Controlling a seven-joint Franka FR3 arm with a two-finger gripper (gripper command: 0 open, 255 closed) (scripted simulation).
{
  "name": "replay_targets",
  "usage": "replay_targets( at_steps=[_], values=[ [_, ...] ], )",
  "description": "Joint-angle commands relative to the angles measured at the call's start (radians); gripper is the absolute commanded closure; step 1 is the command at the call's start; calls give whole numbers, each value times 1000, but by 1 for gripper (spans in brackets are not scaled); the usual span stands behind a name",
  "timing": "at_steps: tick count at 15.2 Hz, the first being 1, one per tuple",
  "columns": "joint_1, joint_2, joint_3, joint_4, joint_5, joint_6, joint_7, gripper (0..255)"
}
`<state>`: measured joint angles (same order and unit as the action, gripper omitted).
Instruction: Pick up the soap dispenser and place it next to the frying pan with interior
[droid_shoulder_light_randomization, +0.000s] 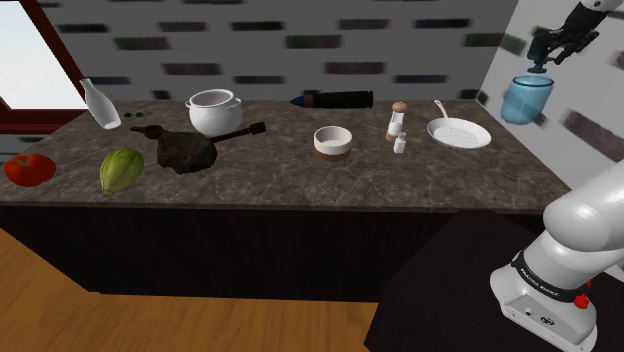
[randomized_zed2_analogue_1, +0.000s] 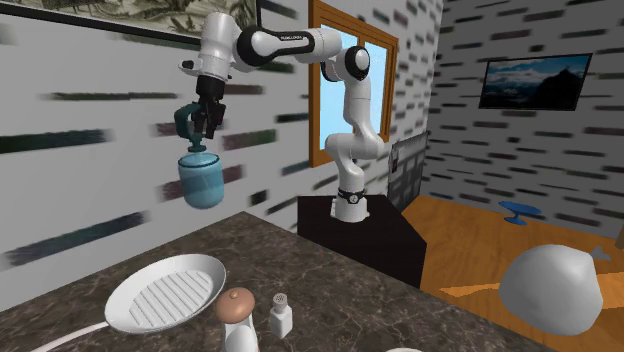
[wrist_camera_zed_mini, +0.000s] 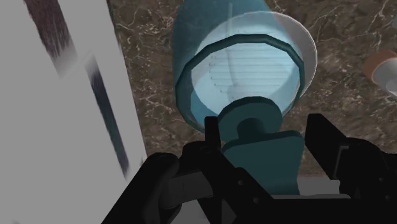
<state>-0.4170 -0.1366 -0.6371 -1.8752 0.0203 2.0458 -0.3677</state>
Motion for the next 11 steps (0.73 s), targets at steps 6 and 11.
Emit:
replay_targets(
  at_steps=[6, 11],
  values=[
    [-79, 265, -104, 161, 241, 17, -250, 255],
    [-229, 490, -95, 342, 427, -25, -403, 255]
  ],
)
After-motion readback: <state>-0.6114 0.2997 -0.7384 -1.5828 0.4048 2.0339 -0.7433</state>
